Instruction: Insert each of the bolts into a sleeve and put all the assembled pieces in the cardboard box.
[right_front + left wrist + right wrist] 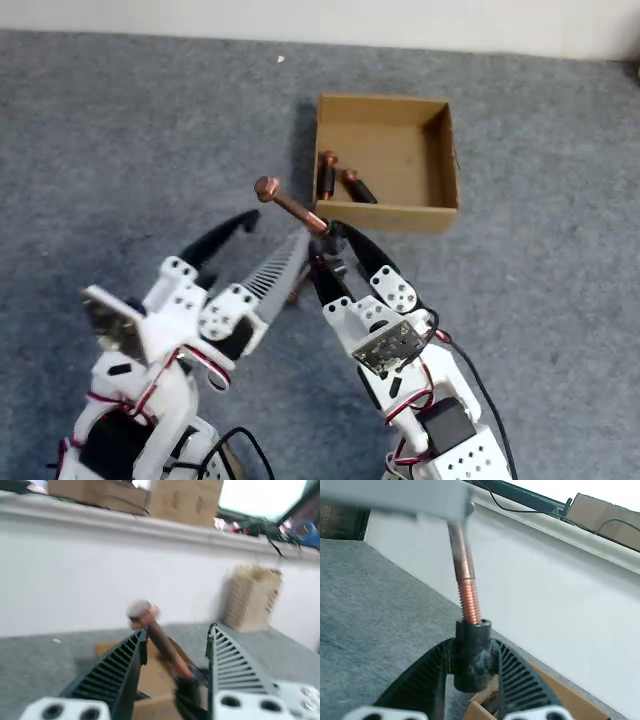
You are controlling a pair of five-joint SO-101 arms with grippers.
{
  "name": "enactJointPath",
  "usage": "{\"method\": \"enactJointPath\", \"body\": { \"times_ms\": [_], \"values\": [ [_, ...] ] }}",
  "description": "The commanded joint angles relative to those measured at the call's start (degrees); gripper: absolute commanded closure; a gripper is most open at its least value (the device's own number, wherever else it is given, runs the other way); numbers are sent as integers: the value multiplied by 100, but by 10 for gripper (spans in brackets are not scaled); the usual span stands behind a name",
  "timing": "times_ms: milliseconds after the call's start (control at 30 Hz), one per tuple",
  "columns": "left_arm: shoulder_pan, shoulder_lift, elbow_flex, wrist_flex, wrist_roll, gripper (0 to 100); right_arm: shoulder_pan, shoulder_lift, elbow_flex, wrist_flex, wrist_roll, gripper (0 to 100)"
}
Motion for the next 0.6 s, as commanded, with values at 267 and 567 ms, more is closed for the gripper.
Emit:
{"method": "enactJointPath", "body": {
  "times_ms": [267, 567],
  "values": [
    [-435, 22, 549, -360, 712, 790, -75, -136, 673, -224, 18, 993],
    [-435, 22, 1499, -1653, 730, 790, -312, -136, 681, -66, 35, 993]
  ]
}}
